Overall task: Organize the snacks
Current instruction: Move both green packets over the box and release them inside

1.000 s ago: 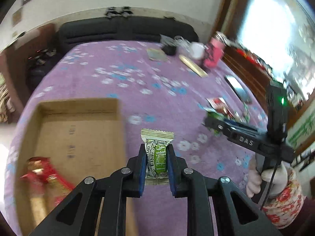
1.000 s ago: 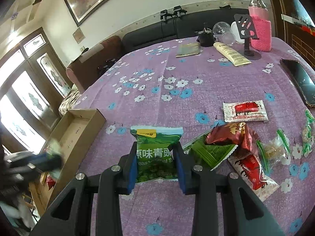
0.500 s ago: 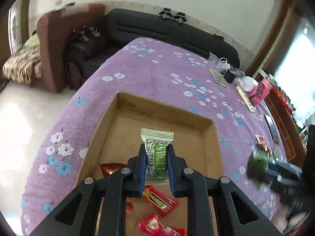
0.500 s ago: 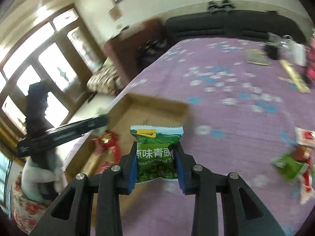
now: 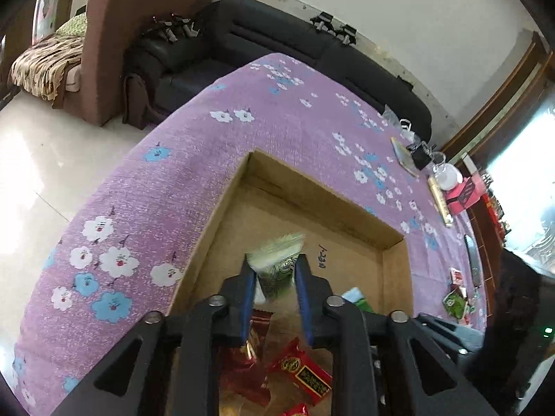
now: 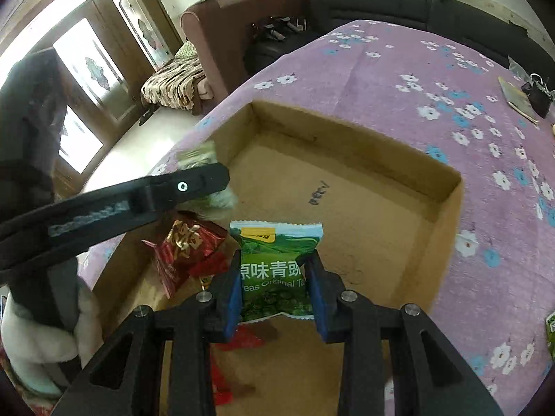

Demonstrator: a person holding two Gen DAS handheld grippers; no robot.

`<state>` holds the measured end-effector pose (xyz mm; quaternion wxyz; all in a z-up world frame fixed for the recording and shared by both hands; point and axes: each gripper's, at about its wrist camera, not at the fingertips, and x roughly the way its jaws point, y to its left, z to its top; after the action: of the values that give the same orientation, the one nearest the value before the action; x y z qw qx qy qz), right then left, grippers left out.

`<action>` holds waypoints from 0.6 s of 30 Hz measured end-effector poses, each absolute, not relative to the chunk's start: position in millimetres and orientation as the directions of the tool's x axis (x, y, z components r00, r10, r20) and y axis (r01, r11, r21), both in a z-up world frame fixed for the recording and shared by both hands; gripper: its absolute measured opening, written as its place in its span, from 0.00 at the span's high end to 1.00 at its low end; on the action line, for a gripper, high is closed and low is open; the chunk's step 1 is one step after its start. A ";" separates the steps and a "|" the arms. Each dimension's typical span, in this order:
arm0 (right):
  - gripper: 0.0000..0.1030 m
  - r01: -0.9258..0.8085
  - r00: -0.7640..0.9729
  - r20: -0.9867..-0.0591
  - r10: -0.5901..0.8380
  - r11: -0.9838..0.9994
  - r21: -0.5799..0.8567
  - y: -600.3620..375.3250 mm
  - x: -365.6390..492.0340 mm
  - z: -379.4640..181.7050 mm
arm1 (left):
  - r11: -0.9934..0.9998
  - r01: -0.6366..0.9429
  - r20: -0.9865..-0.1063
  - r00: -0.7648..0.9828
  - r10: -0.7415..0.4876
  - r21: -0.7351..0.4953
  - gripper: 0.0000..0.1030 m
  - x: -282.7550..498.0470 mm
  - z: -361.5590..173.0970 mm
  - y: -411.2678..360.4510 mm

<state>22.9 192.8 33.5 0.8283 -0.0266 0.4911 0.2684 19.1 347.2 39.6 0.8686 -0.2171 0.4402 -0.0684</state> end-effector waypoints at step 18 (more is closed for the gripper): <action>0.62 -0.423 0.531 -0.705 0.470 0.868 0.260 110.5 -21.1 81.9 | 0.833 -0.014 -0.528 0.779 -0.337 -0.553 0.13 -56.3 140.0 329.8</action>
<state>-21.1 110.5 81.9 0.8744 0.0285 0.4115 0.2554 -56.3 329.8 140.0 0.9023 -0.2746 0.3201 -0.0896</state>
